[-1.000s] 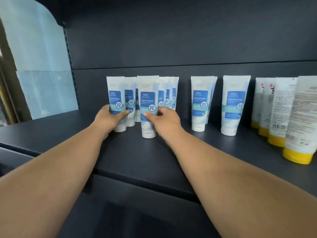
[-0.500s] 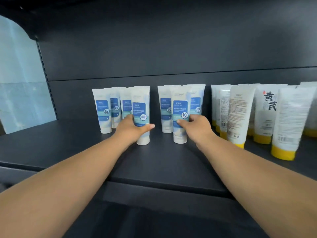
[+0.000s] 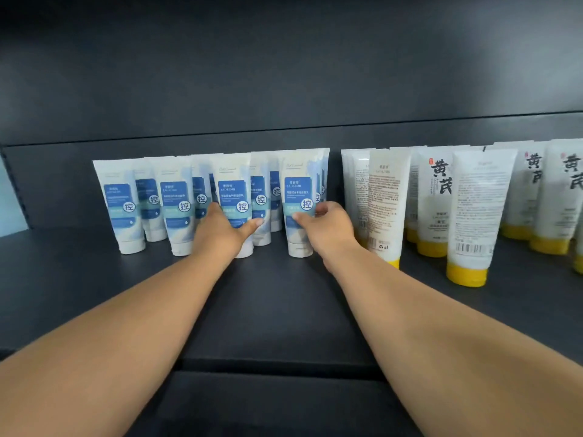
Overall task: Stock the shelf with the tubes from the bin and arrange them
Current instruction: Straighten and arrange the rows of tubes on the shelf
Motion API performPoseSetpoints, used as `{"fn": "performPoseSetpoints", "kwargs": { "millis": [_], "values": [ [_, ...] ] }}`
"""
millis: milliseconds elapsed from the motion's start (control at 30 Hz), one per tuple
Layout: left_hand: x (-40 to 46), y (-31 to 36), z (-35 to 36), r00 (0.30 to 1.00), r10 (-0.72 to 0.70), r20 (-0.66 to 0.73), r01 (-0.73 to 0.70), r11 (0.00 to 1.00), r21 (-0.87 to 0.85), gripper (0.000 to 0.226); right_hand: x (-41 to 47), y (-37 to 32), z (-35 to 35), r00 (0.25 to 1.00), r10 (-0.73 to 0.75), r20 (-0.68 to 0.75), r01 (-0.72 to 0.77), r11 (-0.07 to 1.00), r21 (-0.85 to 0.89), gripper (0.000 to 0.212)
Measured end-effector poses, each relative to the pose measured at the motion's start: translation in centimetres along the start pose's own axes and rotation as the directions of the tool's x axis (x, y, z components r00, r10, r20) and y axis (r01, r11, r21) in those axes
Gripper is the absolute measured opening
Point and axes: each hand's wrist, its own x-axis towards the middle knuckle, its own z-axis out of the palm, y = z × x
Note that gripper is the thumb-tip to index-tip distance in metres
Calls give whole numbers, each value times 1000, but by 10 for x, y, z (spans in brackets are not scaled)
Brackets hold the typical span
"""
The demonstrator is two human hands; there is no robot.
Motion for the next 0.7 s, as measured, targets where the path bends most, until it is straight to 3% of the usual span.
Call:
{"fn": "performPoseSetpoints", "kwargs": {
  "millis": [200, 333, 400, 467, 567, 700],
  "values": [
    [-6, -7, -7, 993, -35, 108, 34, 999, 15, 71, -8, -3, -5, 1000, -9, -17, 7, 993, -114, 37],
    [-26, -8, -27, 984, -98, 151, 85, 992, 88, 77, -24, -5, -12, 1000, 15, 3, -14, 969, -245, 23],
    [-37, -10, -38, 984, -96, 153, 83, 992, 91, 73, -37, -8, -19, 999, 29, 19, -23, 966, -256, 26],
    [-52, -12, -50, 987, -75, 143, 66, 996, 67, 65, -52, -10, -26, 998, 24, 58, -8, 963, -268, 30],
    [-77, -10, -67, 991, 15, 135, -23, 998, 59, 55, -79, -14, -43, 991, -15, 132, 50, 964, -263, 13],
    [-113, 1, -84, 976, 159, 150, -164, 986, 27, 45, -115, -19, -79, 989, -68, 134, 110, 935, -336, 17]
  ]
}}
